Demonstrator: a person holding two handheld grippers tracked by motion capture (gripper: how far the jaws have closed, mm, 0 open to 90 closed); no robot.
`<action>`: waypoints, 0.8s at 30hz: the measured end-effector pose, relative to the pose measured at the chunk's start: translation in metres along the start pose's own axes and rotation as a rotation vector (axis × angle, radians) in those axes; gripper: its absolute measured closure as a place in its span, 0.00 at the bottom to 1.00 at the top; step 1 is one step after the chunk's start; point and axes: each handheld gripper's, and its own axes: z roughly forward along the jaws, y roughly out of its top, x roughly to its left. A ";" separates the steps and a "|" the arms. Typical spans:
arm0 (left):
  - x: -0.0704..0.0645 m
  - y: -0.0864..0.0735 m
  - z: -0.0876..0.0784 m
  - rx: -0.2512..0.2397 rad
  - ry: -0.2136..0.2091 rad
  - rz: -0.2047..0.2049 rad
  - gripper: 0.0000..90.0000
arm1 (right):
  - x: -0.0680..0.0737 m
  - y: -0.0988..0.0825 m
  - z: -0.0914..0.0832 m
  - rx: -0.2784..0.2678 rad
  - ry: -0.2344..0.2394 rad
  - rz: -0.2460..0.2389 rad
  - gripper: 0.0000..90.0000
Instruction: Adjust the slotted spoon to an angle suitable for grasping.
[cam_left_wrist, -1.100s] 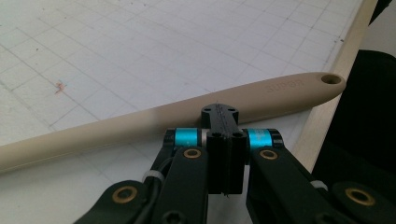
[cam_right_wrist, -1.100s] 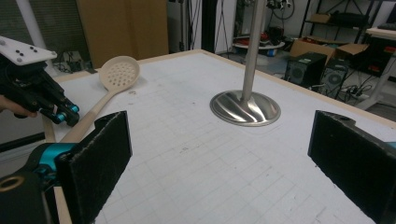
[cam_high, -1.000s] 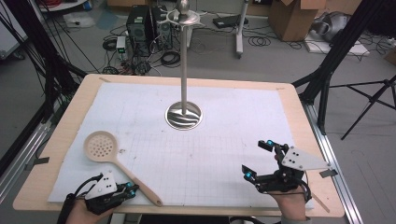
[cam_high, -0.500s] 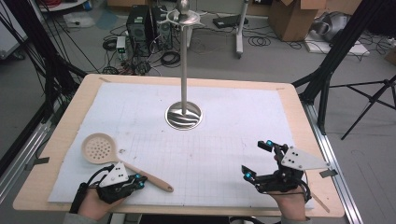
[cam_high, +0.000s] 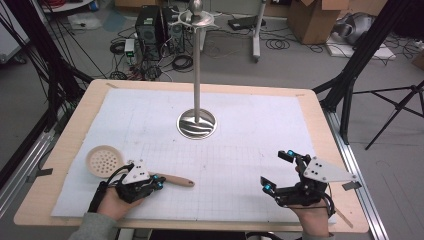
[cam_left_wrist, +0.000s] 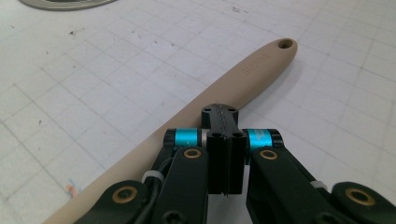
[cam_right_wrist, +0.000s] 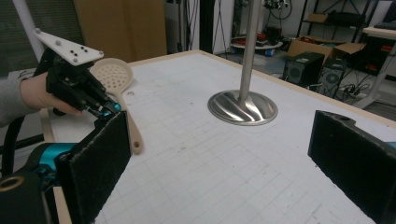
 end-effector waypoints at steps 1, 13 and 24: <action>0.000 0.000 0.000 0.000 0.000 0.000 1.00 | 0.000 0.000 0.000 0.000 0.000 0.000 0.05; 0.016 0.016 0.023 0.024 0.015 -0.032 1.00 | -0.002 0.001 -0.004 -0.011 -0.005 0.001 0.05; 0.030 0.025 0.035 0.026 0.070 -0.070 1.00 | -0.002 0.000 -0.005 -0.012 -0.004 0.004 0.05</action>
